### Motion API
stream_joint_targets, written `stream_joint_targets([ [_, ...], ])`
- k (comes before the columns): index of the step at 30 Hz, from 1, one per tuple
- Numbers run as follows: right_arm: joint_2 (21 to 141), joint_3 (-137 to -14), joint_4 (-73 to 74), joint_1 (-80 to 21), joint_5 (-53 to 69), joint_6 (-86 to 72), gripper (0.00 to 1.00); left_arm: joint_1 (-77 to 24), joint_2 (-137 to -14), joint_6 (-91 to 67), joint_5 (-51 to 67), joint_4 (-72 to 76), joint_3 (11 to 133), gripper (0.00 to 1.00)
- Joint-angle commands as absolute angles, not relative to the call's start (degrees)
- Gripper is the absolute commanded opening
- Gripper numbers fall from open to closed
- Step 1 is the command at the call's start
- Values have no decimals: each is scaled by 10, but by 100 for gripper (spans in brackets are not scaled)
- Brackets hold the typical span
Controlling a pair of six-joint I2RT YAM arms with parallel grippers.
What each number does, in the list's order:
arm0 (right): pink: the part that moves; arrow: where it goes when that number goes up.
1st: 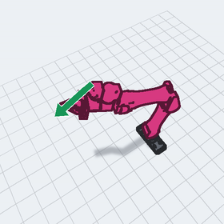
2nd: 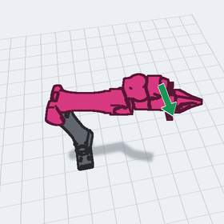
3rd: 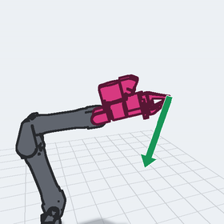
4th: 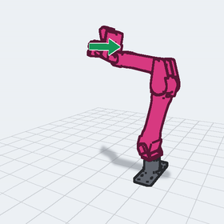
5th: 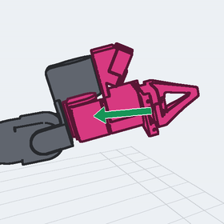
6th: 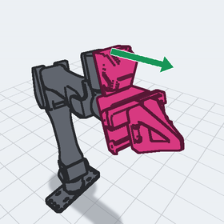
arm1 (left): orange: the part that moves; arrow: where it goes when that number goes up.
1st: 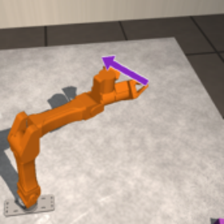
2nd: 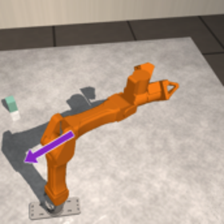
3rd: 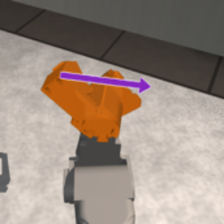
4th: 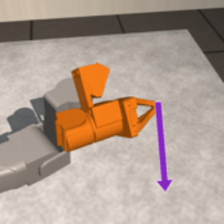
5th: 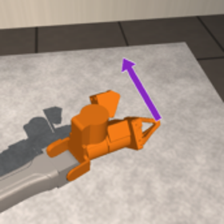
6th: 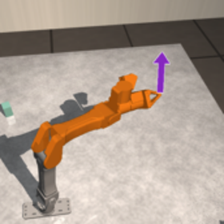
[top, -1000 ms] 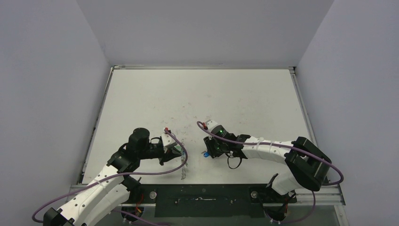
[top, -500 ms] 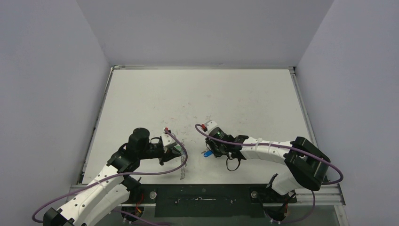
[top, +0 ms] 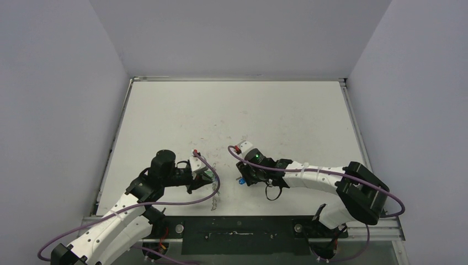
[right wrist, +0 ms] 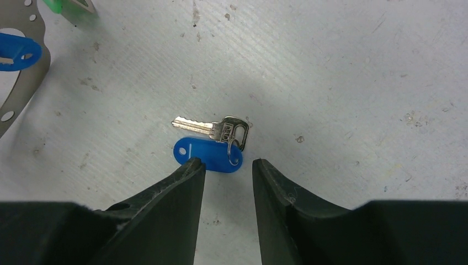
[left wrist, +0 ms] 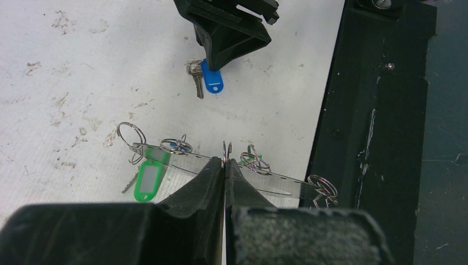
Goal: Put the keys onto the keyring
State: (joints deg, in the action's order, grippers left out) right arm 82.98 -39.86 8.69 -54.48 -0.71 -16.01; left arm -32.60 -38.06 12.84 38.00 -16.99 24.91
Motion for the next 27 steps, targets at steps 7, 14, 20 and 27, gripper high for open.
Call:
stream_joint_targets([
  [7,865,-427,72,-556,-29,-148,27,-330,-377,139,388,-155,279,0],
  [14,862,-430,79,-568,-53,-144,0,-331,-377,139,388,-156,279,0],
  [20,824,-420,81,-568,-48,-141,0,-331,-377,138,385,-155,279,0],
  [27,743,-403,93,-566,-6,-125,0,-331,-377,136,371,-162,282,0],
])
